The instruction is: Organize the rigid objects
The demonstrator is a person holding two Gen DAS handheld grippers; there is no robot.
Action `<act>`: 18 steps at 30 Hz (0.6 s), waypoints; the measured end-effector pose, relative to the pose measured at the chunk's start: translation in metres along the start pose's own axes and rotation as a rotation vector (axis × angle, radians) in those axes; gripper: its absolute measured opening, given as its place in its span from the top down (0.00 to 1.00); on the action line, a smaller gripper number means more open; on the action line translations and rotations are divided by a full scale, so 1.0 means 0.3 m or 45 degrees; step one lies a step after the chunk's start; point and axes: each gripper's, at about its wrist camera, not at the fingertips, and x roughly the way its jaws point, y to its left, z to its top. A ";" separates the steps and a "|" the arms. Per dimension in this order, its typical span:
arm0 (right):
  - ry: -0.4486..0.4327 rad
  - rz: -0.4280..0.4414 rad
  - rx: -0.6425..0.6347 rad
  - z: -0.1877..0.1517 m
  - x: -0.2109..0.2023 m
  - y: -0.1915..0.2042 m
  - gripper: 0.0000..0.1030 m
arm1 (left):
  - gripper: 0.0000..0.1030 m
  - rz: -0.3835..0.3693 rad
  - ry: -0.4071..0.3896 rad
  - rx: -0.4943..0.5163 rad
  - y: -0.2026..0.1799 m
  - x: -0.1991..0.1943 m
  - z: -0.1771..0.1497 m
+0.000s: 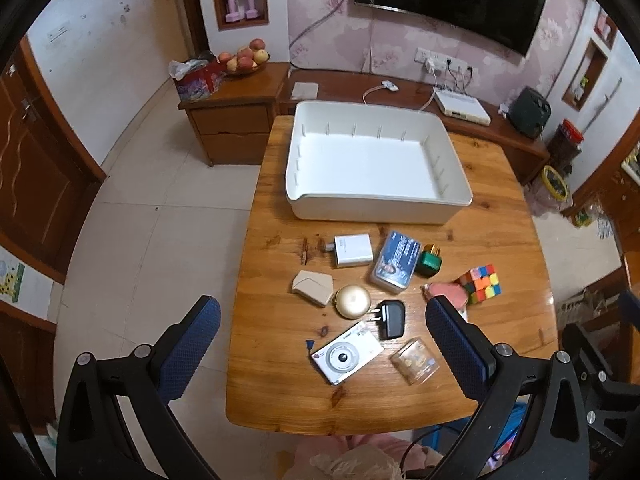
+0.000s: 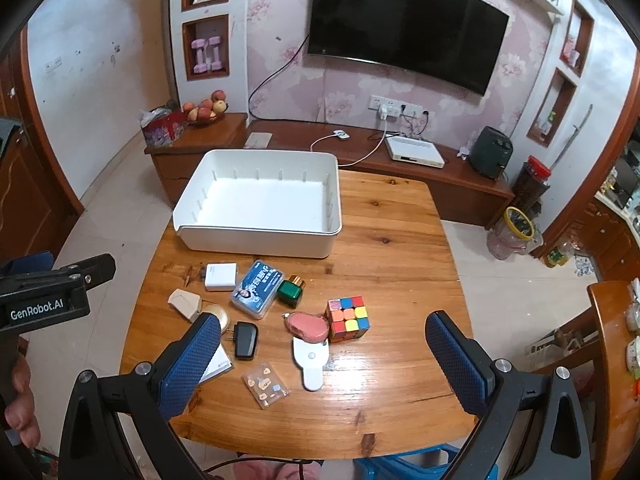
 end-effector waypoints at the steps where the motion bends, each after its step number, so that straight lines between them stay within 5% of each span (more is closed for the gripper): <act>1: 0.005 0.005 -0.012 -0.003 0.014 0.006 0.00 | 0.01 0.000 0.011 0.015 0.000 0.017 0.006; 14: 0.115 0.134 -0.209 -0.135 0.239 0.118 0.04 | 0.01 -0.153 0.223 0.222 0.003 0.250 -0.074; 18: 0.083 0.170 -0.180 -0.183 0.300 0.107 0.04 | 0.01 -0.116 0.229 0.348 -0.001 0.334 -0.141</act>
